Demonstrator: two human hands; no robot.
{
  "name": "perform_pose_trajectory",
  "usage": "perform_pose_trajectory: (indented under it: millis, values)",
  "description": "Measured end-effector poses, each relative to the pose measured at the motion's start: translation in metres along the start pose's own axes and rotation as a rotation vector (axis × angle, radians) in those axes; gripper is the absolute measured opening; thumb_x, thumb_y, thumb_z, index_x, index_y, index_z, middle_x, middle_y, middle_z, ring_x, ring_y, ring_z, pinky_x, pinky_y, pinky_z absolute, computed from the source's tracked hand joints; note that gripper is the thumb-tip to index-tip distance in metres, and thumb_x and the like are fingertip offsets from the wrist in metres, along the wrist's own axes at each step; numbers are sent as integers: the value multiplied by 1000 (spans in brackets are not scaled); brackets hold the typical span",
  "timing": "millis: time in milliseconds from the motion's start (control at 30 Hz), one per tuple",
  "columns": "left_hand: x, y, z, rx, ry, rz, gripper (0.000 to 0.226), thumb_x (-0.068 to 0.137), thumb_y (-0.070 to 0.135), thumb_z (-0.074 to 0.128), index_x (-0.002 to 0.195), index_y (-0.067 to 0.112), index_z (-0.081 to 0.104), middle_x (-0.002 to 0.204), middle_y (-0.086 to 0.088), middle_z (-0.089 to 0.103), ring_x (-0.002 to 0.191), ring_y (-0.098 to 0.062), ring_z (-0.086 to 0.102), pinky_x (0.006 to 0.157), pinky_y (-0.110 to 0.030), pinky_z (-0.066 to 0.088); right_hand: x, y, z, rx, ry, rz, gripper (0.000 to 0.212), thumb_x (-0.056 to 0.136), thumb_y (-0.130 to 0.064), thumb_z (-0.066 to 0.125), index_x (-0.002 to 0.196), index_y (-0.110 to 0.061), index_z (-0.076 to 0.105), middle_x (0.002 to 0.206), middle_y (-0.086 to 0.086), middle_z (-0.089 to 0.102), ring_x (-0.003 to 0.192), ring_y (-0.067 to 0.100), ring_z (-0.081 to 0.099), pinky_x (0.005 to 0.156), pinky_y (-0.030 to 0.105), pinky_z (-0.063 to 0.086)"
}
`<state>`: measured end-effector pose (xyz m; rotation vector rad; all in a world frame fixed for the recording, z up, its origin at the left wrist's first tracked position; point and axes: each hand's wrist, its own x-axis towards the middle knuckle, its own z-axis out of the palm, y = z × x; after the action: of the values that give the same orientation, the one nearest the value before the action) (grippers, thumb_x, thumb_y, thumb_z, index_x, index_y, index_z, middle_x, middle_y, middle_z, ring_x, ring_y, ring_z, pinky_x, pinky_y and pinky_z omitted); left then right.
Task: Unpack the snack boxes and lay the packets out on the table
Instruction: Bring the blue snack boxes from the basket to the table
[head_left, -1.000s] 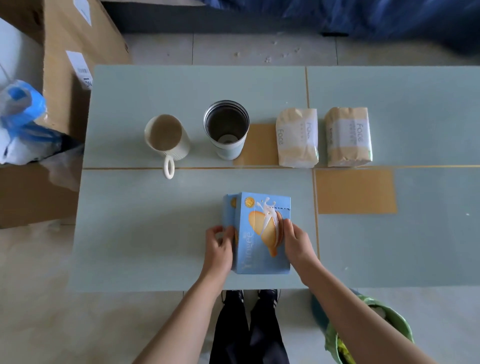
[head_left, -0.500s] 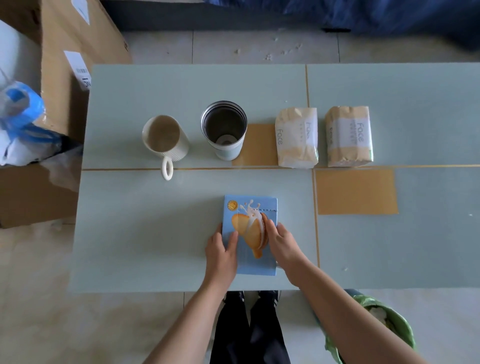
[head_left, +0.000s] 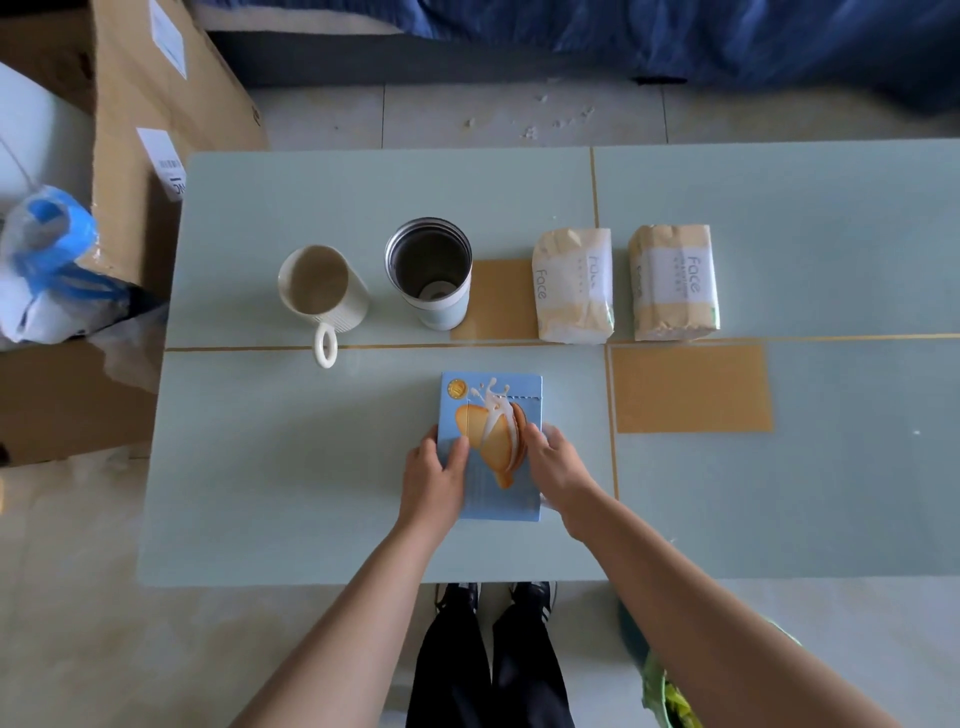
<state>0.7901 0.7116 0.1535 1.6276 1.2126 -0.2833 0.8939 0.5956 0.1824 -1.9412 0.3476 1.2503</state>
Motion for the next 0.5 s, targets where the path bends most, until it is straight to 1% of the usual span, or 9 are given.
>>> perform_pose_trajectory:
  millis: [33,67,100,133,167,233,300,400,500]
  values:
    - [-3,5,-3,18,-6,-14,82,72,75,40,130,18,53,122,-9,62,111,-27,60,95,-50,50,-5,-1,-2,-33,3,7,51,95,-54,34,128,-16,47,115,8,58,100,24,55,86,37,44]
    - [-6,12,-8,38,-10,-25,84,75,74,41,135,16,50,130,-10,59,118,-27,56,100,-48,46,-10,-2,-5,-71,16,10,53,97,-50,35,139,-17,39,124,10,56,105,25,55,87,36,44]
    - [-12,21,-13,59,-7,-27,80,82,68,44,141,14,45,137,-11,53,125,-28,51,105,-45,42,-16,-3,-9,-112,31,5,56,99,-46,35,147,-17,31,131,10,54,106,25,54,85,33,42]
    - [-16,28,-19,86,1,-30,73,90,57,48,145,11,40,143,-12,48,130,-28,46,109,-41,38,-23,-5,-13,-154,44,-11,56,101,-42,35,150,-16,26,134,10,53,105,25,53,83,30,39]
    - [-22,34,-25,114,13,-33,66,95,47,49,147,10,36,145,-13,46,133,-28,44,109,-38,36,-32,-7,-18,-194,53,-32,55,102,-38,35,150,-14,25,136,10,52,105,26,53,82,28,36]
    - [-30,45,-34,147,30,-22,59,97,37,51,148,11,36,144,-13,46,132,-27,44,106,-35,34,-49,-9,-27,-258,76,-72,53,102,-35,36,149,-13,28,140,11,51,118,27,52,83,26,35]
    - [-41,58,-42,168,31,18,55,97,33,53,146,13,39,142,-12,48,128,-27,48,103,-35,37,-68,-10,-34,-296,102,-99,51,102,-34,37,147,-12,32,145,11,49,128,28,49,90,29,38]
    - [-61,79,-51,251,-2,130,48,95,28,55,140,13,46,136,-7,54,122,-25,52,100,-33,39,-104,-12,-46,-356,145,-165,49,102,-34,38,145,-10,36,145,11,48,130,28,47,100,33,39]
    - [-86,102,-58,361,-58,292,38,95,24,56,132,15,54,125,-5,60,115,-26,54,96,-32,40,-143,-9,-59,-419,205,-218,48,102,-32,40,144,-11,37,145,11,47,133,27,44,104,36,38]
